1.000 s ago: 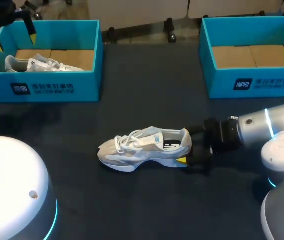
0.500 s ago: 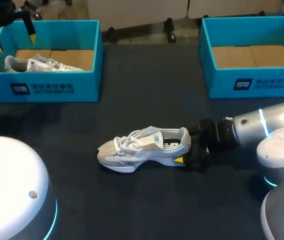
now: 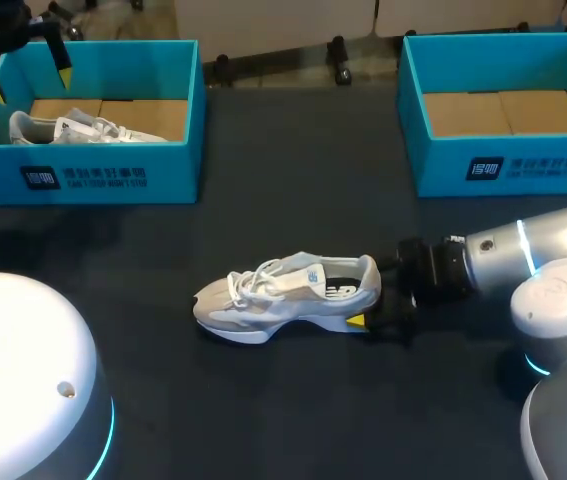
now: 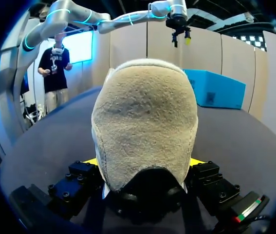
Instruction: Take the shoe out of the shoebox, open the shoe tongue, remove and reinsert the insole, then place the shoe into the shoebox
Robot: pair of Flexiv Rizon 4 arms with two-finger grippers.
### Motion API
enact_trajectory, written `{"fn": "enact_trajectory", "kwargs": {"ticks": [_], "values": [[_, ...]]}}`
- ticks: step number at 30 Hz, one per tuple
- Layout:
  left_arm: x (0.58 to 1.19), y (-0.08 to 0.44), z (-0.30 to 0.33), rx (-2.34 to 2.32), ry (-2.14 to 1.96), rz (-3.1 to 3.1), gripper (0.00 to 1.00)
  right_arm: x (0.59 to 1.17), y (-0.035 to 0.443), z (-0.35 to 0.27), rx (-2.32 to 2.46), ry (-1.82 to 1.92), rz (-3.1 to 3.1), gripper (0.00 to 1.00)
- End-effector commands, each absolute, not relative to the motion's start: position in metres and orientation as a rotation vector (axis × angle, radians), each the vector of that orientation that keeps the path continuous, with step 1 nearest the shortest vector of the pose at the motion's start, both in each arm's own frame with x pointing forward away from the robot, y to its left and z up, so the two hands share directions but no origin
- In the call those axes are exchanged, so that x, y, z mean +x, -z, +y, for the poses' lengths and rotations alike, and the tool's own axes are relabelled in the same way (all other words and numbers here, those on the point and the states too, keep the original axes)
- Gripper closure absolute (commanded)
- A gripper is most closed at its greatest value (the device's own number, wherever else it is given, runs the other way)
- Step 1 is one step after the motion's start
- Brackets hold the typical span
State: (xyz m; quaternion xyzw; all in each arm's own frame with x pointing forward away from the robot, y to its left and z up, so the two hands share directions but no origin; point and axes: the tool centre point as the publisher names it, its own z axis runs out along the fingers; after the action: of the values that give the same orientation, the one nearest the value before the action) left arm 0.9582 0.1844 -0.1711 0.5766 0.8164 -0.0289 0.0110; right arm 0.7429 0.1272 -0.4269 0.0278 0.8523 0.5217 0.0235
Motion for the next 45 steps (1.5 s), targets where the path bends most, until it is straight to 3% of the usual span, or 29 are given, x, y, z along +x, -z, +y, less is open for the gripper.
{"fn": "enact_trajectory", "kwargs": {"ticks": [1,28,45], "values": [[0.957,0.171,0.185,1.798,0.085,2.545,0.00,0.742,0.433,0.132,0.088,-1.610,2.640,1.00],[0.957,0.171,0.185,1.798,0.085,2.545,0.00,0.742,0.433,0.132,0.088,-1.610,2.640,1.00],[0.942,0.169,0.201,0.569,-0.102,3.013,0.00,0.742,0.433,0.132,0.088,-1.610,2.640,1.00]]}}
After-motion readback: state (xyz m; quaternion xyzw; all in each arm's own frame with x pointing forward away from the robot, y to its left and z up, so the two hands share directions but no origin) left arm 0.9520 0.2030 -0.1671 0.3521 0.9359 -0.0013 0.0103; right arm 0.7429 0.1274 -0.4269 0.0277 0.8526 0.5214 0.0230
